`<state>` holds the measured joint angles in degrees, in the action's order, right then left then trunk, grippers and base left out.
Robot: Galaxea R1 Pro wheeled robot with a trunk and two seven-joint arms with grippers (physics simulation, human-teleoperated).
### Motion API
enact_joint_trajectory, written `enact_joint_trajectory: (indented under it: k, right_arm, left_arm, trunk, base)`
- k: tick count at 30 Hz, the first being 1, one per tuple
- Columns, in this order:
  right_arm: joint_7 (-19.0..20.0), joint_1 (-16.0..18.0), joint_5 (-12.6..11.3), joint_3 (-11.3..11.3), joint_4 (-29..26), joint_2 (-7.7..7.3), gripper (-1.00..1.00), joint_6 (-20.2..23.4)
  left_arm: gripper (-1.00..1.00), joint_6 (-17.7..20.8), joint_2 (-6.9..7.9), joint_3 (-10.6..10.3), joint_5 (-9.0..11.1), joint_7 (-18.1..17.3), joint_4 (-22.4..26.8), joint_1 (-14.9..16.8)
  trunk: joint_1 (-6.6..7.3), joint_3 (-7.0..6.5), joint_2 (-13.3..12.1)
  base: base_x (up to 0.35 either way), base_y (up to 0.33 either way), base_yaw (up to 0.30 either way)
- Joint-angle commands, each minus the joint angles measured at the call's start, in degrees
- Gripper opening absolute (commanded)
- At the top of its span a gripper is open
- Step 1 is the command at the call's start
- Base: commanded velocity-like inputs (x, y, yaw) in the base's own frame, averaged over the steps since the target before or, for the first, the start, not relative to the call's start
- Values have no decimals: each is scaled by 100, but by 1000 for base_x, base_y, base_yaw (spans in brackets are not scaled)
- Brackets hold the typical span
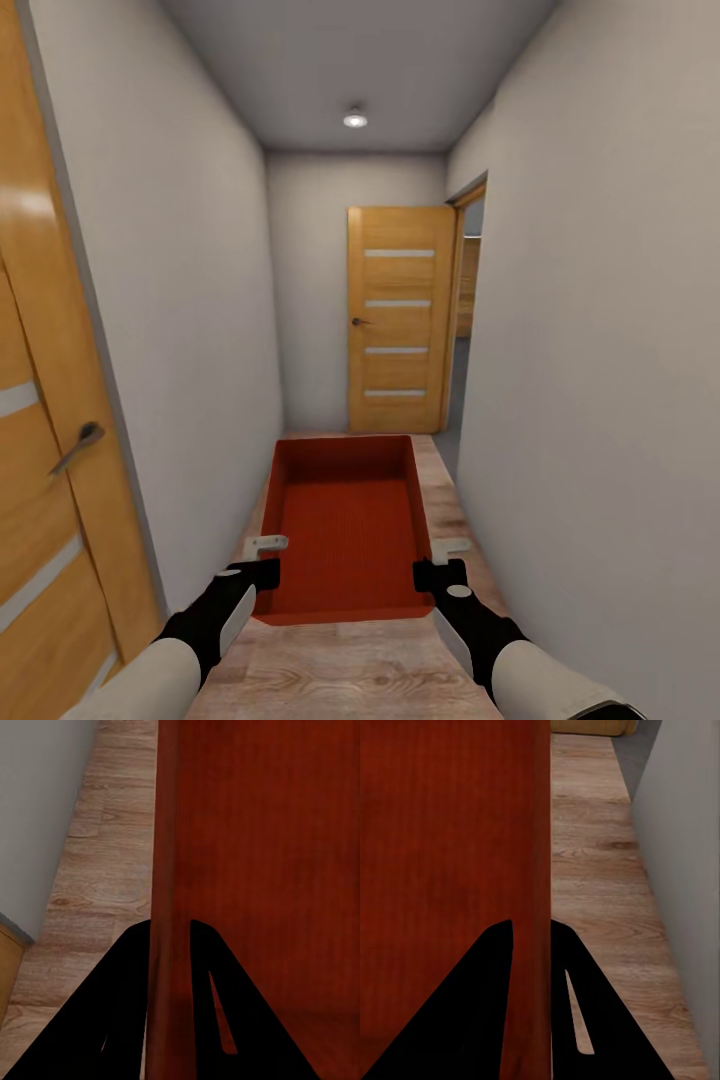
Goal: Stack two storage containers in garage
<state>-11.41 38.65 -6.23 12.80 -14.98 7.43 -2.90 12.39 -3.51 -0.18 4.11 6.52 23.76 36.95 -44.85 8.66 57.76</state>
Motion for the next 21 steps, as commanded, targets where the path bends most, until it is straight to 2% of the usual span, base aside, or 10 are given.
enact_joint_trajectory:
  k: [1,21]
  right_arm:
    - [-37,11,8,-146,-40,-4,-100,-26]
    - [-37,11,8,-146,-40,-5,-100,-3]
  left_arm:
    - [-100,44,68,9,-58,77,1,-3]
    - [-100,44,69,9,-55,77,1,-3]
  trunk:
    - [-4,9,5]
    - [-4,9,5]
  base:
    - [323,0,0]
    - [323,0,0]
